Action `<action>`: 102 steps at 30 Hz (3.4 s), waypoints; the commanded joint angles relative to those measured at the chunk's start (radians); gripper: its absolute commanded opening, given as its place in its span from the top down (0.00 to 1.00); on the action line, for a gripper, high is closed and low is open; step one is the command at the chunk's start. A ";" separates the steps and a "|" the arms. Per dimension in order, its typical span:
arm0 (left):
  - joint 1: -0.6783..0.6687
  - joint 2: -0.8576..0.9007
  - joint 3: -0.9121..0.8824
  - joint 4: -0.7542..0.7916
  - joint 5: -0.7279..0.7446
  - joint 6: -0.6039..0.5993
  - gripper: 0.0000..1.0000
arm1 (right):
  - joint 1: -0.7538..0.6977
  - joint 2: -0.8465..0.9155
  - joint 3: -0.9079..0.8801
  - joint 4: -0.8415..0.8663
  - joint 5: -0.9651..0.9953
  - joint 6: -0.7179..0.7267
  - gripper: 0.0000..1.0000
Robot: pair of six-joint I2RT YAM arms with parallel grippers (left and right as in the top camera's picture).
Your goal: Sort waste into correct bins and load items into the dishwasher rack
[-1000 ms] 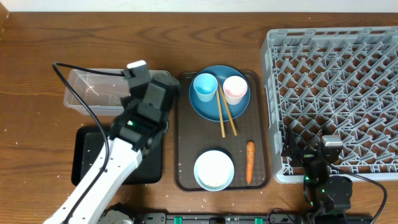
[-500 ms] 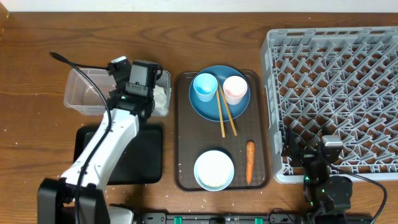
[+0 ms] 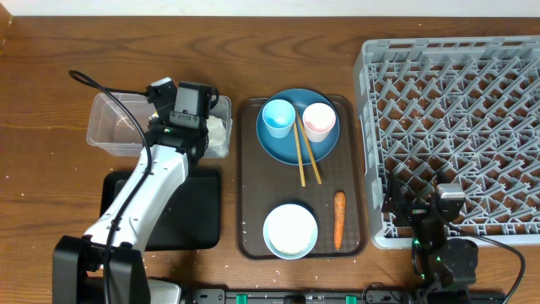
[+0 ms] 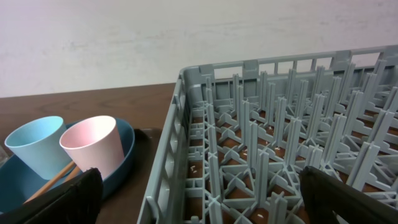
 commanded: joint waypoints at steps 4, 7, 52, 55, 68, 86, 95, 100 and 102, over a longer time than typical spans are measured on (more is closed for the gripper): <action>0.004 0.001 0.016 0.002 -0.005 0.002 0.38 | 0.008 0.001 -0.001 -0.004 -0.001 0.010 0.01; 0.004 0.001 0.016 0.009 -0.005 0.002 0.32 | 0.008 0.001 -0.001 -0.004 -0.001 0.010 0.01; 0.004 -0.209 0.017 -0.147 0.615 0.137 0.28 | 0.008 0.001 -0.001 -0.004 -0.001 0.010 0.01; 0.001 -0.241 0.017 -0.175 0.736 0.137 0.32 | 0.008 0.001 -0.001 -0.004 -0.001 0.010 0.01; -0.244 -0.226 0.014 -0.352 0.909 0.137 0.52 | 0.008 0.002 -0.001 -0.004 -0.001 0.010 0.01; -0.539 -0.004 -0.022 -0.371 0.715 0.137 0.54 | 0.008 0.002 -0.001 -0.004 -0.001 0.010 0.01; -0.538 0.109 -0.034 -0.371 0.714 0.138 0.55 | 0.008 0.002 -0.001 -0.004 -0.001 0.010 0.01; -0.538 0.148 -0.055 -0.371 0.707 0.137 0.54 | 0.008 0.002 -0.001 -0.004 -0.001 0.011 0.01; -0.538 0.158 -0.061 -0.371 0.707 0.137 0.54 | 0.008 0.002 -0.001 -0.004 -0.001 0.010 0.01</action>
